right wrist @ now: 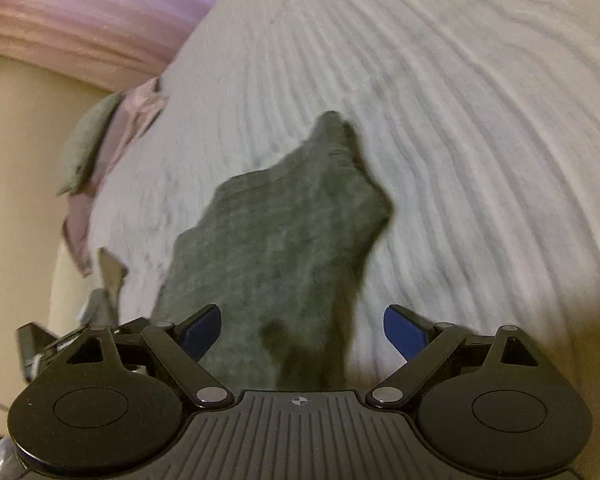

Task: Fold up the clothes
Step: 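Grasp the edge of the folded shorts with both tools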

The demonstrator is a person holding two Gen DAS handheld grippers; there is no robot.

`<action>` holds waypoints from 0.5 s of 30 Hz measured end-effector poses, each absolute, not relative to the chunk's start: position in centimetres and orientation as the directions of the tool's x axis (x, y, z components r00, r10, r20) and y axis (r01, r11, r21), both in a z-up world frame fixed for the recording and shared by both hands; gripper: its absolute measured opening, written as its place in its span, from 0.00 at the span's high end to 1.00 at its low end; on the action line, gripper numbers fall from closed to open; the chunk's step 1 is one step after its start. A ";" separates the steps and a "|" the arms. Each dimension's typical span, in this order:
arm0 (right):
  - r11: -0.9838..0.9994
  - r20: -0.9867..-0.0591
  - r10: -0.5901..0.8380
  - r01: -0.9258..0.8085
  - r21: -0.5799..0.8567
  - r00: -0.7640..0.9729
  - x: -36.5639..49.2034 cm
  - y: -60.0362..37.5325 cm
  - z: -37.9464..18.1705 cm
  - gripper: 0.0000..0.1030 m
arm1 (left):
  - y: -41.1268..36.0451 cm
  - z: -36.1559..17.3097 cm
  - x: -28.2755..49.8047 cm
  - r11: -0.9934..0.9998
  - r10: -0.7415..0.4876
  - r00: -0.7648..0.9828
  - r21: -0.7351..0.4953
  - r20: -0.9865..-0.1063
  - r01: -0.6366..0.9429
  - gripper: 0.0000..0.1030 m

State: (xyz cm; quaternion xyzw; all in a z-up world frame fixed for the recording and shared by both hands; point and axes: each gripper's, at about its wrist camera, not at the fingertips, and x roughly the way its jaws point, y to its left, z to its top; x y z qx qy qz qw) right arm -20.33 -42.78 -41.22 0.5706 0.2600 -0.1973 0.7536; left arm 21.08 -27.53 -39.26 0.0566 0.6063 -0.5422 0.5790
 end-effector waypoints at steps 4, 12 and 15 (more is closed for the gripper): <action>0.283 -0.546 0.029 0.517 0.808 0.837 -18.9 -44.2 -42.2 0.26 | -29.2 -40.5 21.4 0.324 -0.586 -0.429 -0.684 -0.687 0.654 0.45; 0.227 -0.436 0.098 0.407 0.885 0.894 -15.4 -46.5 -44.8 0.67 | -33.2 -43.1 22.1 0.284 -0.560 -0.507 -0.727 -0.655 0.625 0.80; 0.194 -0.445 0.095 0.422 0.886 0.891 -14.9 -46.6 -45.0 0.87 | -33.9 -42.7 21.9 0.259 -0.553 -0.521 -0.728 -0.650 0.634 0.90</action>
